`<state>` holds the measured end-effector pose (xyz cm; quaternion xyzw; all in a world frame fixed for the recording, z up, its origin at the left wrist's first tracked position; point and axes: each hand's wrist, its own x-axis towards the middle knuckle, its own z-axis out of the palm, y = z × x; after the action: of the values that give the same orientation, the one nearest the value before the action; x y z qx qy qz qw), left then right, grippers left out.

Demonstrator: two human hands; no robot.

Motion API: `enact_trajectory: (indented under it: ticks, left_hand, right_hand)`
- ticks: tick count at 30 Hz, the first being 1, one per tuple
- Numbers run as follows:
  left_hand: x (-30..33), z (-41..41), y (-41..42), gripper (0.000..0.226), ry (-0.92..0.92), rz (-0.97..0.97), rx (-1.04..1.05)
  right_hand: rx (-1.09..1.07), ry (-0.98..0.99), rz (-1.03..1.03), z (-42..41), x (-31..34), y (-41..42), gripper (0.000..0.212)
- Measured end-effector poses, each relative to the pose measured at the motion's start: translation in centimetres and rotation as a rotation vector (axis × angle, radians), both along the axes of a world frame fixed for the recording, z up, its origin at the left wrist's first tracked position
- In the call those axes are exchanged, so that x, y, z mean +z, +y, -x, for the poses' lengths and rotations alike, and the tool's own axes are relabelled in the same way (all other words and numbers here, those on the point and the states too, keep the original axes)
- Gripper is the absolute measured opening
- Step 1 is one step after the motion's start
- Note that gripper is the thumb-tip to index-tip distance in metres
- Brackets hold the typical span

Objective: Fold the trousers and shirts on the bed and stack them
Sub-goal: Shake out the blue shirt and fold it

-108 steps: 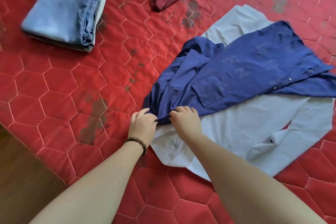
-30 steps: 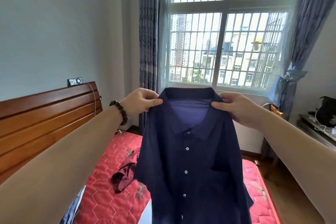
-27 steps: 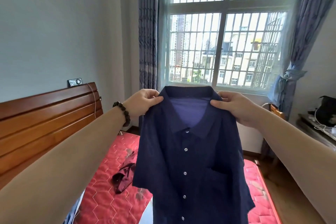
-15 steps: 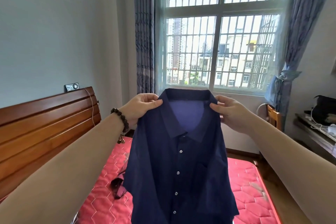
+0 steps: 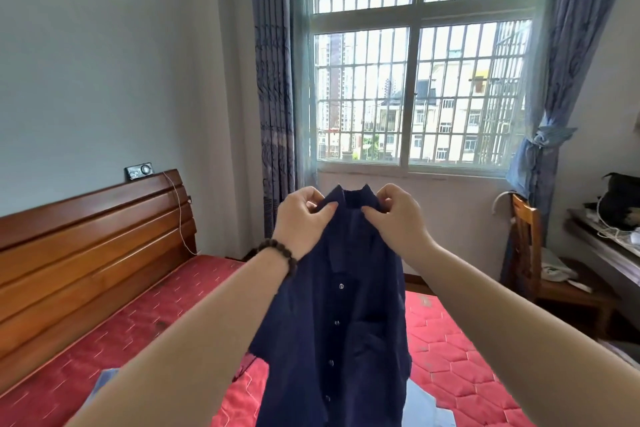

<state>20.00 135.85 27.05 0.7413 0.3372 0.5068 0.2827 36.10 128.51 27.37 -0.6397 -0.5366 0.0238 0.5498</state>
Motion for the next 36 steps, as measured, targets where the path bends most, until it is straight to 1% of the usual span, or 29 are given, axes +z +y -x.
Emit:
enact_trajectory:
  ticks: [3,5,7,9,11,13,15,17,19,20,21,22,23,24,26,27,28,30,33,36]
  left_hand:
    - [-0.4,-0.8,-1.1,0.018,-0.074,0.059,-0.108]
    - [-0.6,-0.9,-1.3,0.016,-0.06,0.036,-0.134]
    - [-0.7,-0.7,-1.2,0.014,-0.007,0.015,-0.156]
    - [-1.0,-0.4,-1.0,0.017,0.027,0.042,-0.199]
    - [-1.4,-0.2,-0.8,0.021,0.074,0.059,-0.247]
    - [-1.7,0.0,-0.6,0.019,0.1,0.043,-0.277]
    - [-1.6,0.0,-0.5,0.015,0.066,0.038,-0.296]
    - [-1.3,-0.1,-0.6,0.013,0.014,0.043,-0.296]
    - [-1.0,0.0,-0.6,0.011,-0.019,0.072,-0.311]
    - [-0.8,0.1,-0.7,0.01,-0.023,0.093,-0.335]
    - [-0.5,0.1,-0.8,0.01,-0.019,0.112,-0.37]
    - [-0.3,0.2,-1.0,0.012,-0.01,0.118,-0.405]
    - [-0.2,0.3,-1.1,0.013,0.002,0.111,-0.432]
    - [0.1,0.3,-1.3,0.014,0.01,0.099,-0.448]
    - [0.3,0.4,-1.5,0.016,-0.014,0.115,-0.448]
    - [0.4,0.6,-1.5,0.017,-0.045,0.145,-0.44]
    - [0.2,0.8,-1.5,0.019,-0.068,0.164,-0.432]
    - [-0.4,1.4,-1.1,0.022,-0.046,0.151,-0.427]
    - [-2.3,2.5,-0.5,0.029,0.068,0.092,-0.408]
    - [-3.9,3.8,0.5,0.034,0.113,-0.018,-0.225]
  right_hand:
    - [0.12,0.104,0.07,1.7,0.2,0.0,0.017]
    - [0.217,0.258,0.115,2.3,0.5,-0.3,0.009]
    - [0.346,0.434,0.168,2.8,0.8,-1.0,0.003]
    - [0.444,0.526,0.214,2.7,1.3,-1.6,0.016]
    - [0.487,0.537,0.243,2.5,1.7,-2.0,0.025]
    - [0.479,0.449,0.29,2.1,2.2,-2.2,0.025]
    - [0.426,0.273,0.316,1.6,2.8,-2.3,0.021]
    - [0.356,0.091,0.256,0.8,3.4,-2.1,0.016]
    - [0.241,-0.13,0.153,-0.1,4.2,-2.1,0.005]
    - [0.184,-0.253,0.132,-0.6,4.4,-2.1,0.009]
    - [0.164,-0.358,0.147,-1.1,4.7,-2.0,0.025]
    - [0.192,-0.419,0.19,-1.4,4.9,-1.9,0.041]
    - [0.236,-0.438,0.25,-1.6,5.2,-1.8,0.051]
    - [0.283,-0.436,0.303,-1.6,5.4,-1.7,0.049]
    - [0.324,-0.43,0.348,-1.6,5.7,-1.3,0.025]
    - [0.309,-0.439,0.335,-1.7,5.8,-1.2,0.016]
    - [0.285,-0.444,0.31,-1.7,5.9,-1.0,0.012]
    - [0.244,-0.444,0.269,-1.9,6.1,-0.9,0.009]
    - [0.211,-0.382,0.233,-2.3,6.8,-1.1,0.011]
    - [0.151,-0.389,0.216,-2.7,7.4,-1.0,0.012]
